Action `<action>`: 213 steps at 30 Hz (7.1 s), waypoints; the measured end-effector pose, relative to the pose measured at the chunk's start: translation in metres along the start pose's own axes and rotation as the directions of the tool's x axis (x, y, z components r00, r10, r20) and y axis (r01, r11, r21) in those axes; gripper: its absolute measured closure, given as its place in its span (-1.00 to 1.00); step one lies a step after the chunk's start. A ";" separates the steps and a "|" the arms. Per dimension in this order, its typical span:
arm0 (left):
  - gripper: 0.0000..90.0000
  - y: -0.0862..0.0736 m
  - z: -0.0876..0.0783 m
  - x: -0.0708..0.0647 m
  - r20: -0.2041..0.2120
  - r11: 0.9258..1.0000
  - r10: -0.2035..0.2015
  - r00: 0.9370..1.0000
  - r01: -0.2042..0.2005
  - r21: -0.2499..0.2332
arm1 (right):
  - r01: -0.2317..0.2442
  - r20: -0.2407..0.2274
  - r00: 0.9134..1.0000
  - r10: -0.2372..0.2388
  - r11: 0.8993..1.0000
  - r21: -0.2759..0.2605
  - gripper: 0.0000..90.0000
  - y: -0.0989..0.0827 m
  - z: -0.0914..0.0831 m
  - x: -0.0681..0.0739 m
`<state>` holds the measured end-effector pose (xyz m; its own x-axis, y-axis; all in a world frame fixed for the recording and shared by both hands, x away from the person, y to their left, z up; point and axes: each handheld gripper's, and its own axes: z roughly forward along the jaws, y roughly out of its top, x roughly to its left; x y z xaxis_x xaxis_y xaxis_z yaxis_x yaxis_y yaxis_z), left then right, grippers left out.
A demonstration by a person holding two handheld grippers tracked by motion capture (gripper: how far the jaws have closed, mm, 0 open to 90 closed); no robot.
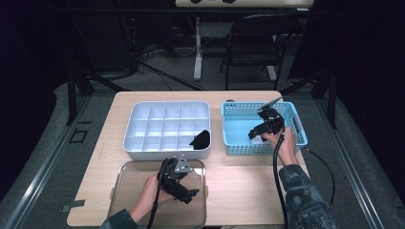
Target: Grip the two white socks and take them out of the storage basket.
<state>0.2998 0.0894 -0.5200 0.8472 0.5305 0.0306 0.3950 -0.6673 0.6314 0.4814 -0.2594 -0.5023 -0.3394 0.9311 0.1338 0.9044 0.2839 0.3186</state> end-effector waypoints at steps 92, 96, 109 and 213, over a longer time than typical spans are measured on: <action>-1.00 -0.001 0.002 0.002 -0.022 1.000 -0.009 1.000 0.009 -0.020 | 0.042 -0.073 0.995 -0.068 0.949 -0.311 0.58 -0.012 -0.122 0.030; -1.00 -0.001 0.002 0.002 -0.031 1.000 -0.011 0.999 0.010 -0.025 | 0.077 -0.088 0.990 -0.110 0.944 -0.321 0.58 -0.023 -0.129 0.041; -1.00 -0.001 0.002 0.004 -0.042 0.999 -0.022 0.999 0.021 -0.034 | 0.158 -0.179 0.957 -0.229 0.927 -0.341 0.58 -0.067 -0.125 0.071; 0.87 0.036 0.060 -0.020 0.185 0.998 0.042 0.982 -0.051 0.043 | 0.242 -0.174 0.952 -0.251 0.968 -0.074 0.84 -0.126 0.020 0.098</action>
<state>0.3180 0.0234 -0.5439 0.9143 0.3955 -0.0869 0.3661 -0.7155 0.5950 0.3395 -0.1996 -0.5481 -0.5953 0.7753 0.2109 0.7738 0.4827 0.4102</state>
